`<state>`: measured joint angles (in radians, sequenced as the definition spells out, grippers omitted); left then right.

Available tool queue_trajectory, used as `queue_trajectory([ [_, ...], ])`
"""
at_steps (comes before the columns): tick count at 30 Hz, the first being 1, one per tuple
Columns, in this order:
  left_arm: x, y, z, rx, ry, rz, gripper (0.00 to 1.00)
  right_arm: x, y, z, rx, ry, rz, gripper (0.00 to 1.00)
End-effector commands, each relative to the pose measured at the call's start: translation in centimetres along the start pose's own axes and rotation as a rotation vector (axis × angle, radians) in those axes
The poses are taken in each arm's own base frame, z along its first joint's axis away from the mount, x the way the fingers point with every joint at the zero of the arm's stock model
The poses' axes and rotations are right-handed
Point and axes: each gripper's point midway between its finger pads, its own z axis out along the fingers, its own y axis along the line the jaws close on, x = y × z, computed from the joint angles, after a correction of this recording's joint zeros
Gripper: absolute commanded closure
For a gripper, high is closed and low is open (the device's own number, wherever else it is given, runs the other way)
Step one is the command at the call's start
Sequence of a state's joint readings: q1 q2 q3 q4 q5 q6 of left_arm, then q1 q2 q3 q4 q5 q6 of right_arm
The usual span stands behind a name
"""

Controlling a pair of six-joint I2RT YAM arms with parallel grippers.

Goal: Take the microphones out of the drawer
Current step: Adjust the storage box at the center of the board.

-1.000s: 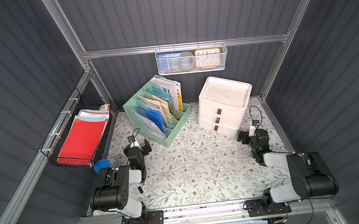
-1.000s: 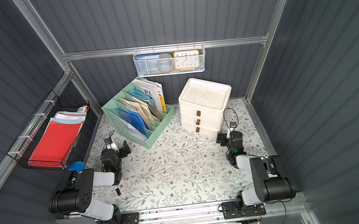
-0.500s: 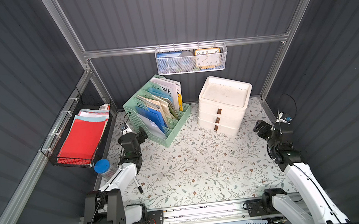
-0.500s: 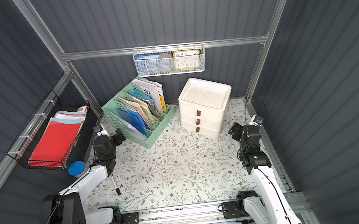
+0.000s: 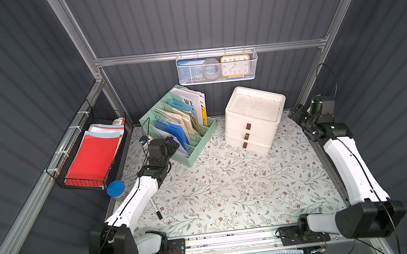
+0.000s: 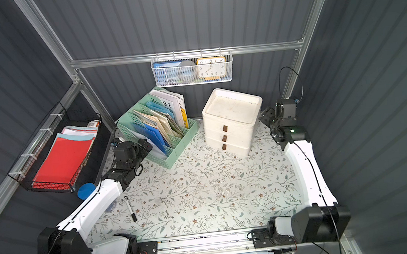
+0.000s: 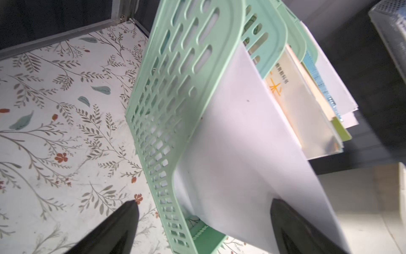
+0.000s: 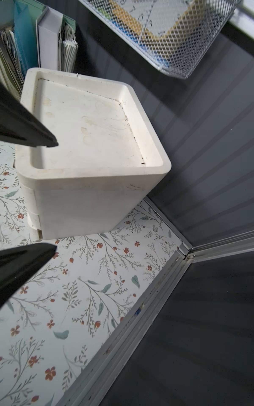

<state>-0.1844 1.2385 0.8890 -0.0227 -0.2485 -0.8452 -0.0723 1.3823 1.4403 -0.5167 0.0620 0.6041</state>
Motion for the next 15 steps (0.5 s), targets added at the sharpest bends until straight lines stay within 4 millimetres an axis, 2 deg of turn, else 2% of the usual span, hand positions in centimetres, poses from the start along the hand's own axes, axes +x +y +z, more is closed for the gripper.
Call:
queue_trajectory([
  [1,-1.2,-2.5,-1.6,0.068,0.018,-0.103,0.01,0.0,1.0,1.9,0.003,0.069,0.044,0.33],
  [4,-1.3,-4.8,-2.2,0.141,0.038,-0.134,0.01,-0.1,1.9,4.2,-0.014,0.101,0.066,0.38],
  [9,-0.3,-9.0,-2.7,0.261,0.109,-0.111,0.01,0.6,2.3,7.5,0.004,0.151,0.092,0.46],
  [15,1.6,-12.9,-2.9,0.378,0.175,-0.052,0.01,0.9,2.5,9.1,0.034,0.162,0.095,0.54],
])
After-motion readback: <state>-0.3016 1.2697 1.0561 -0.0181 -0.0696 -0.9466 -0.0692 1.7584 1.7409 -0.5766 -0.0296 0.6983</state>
